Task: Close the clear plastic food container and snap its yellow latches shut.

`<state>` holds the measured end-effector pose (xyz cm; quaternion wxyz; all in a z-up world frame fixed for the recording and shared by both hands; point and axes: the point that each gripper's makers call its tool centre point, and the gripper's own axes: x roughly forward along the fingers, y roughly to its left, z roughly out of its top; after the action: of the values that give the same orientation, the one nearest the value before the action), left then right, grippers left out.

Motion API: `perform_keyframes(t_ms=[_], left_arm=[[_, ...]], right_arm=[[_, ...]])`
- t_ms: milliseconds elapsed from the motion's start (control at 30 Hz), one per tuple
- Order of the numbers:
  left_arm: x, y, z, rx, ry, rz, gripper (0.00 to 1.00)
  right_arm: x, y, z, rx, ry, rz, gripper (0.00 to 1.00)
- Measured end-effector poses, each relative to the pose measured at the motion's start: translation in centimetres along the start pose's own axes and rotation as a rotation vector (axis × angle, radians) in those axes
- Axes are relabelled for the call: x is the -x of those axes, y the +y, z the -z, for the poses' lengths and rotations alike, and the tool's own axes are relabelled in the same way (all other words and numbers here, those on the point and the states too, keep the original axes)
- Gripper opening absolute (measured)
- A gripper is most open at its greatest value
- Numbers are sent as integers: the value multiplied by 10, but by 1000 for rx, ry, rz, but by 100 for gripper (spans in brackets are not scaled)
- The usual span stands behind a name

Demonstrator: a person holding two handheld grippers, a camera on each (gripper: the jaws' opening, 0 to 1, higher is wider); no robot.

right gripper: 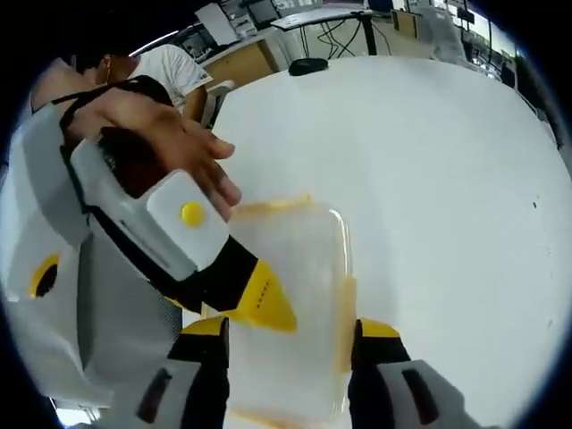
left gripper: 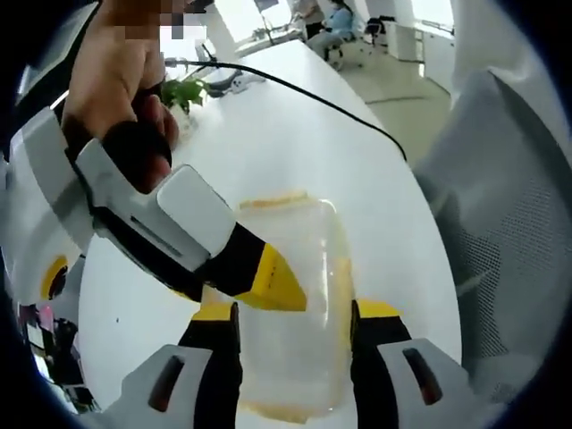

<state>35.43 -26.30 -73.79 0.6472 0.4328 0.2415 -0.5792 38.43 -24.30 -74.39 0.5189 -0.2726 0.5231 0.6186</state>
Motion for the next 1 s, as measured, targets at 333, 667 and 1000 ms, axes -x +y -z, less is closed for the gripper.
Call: perform_keyframes(t_ms=[333, 667, 1000], left_arm=[[0, 2, -2, 53, -5, -6, 46], [6, -3, -3, -17, -49, 27, 44], [18, -3, -11, 119, -126, 77, 61]], right_arm=[[2, -2, 1, 95, -31, 11, 50], [7, -4, 3, 132, -60, 59, 53], [22, 7, 8, 161, -106, 116, 59]])
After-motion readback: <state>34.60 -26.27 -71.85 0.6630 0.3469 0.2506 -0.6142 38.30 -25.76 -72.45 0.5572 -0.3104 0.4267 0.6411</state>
